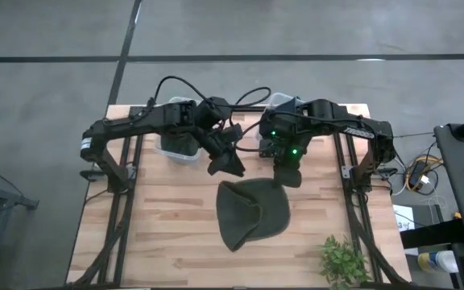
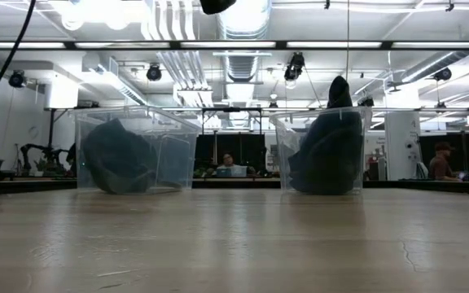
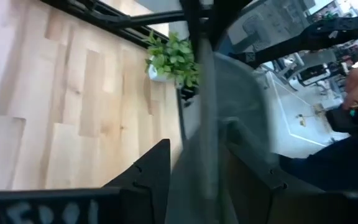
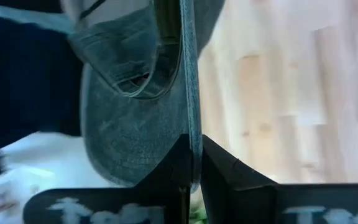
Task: Pick & Place hat
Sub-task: Put the gray cap into the left transparent bin
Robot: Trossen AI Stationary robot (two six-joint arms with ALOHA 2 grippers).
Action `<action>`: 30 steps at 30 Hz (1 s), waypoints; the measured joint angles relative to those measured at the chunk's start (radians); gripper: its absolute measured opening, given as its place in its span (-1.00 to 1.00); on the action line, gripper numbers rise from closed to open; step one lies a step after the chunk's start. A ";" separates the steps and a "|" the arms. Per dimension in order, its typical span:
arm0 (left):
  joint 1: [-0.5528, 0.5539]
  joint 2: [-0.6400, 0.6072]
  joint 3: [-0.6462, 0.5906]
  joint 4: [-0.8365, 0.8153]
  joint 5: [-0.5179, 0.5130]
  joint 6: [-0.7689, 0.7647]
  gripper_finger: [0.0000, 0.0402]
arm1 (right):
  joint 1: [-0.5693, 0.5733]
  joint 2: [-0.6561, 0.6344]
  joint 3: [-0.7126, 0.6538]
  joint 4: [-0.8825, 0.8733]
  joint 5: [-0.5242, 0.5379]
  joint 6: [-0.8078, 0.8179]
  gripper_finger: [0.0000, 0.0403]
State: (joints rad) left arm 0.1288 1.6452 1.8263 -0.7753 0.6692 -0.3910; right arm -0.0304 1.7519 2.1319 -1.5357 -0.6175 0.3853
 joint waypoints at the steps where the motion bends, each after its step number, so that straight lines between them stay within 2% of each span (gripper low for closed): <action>1: 0.001 -0.003 0.000 0.000 -0.003 0.007 -0.31 | 0.000 0.000 0.000 0.001 -0.010 0.000 -0.94; 13: -0.013 0.003 0.000 -0.003 -0.038 -0.004 -0.32 | -0.006 0.000 0.001 0.083 0.017 0.004 -0.94; 22: -0.013 0.003 0.000 -0.013 -0.054 -0.030 -0.43 | -0.012 0.000 0.001 0.084 0.055 0.004 -0.94; 25: -0.013 0.003 0.000 -0.014 -0.059 -0.030 -0.56 | -0.013 0.000 0.001 0.085 0.062 0.004 -0.94; 29: -0.014 0.003 0.000 -0.017 -0.065 -0.029 -0.91 | -0.012 0.000 0.001 0.097 0.078 0.007 -0.94; 30: -0.013 0.003 0.000 -0.018 -0.067 -0.029 -0.94 | -0.012 0.000 0.001 0.098 0.078 0.006 -0.94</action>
State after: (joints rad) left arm 0.1157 1.6478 1.8267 -0.7935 0.6019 -0.4202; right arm -0.0422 1.7519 2.1333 -1.4381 -0.5399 0.3917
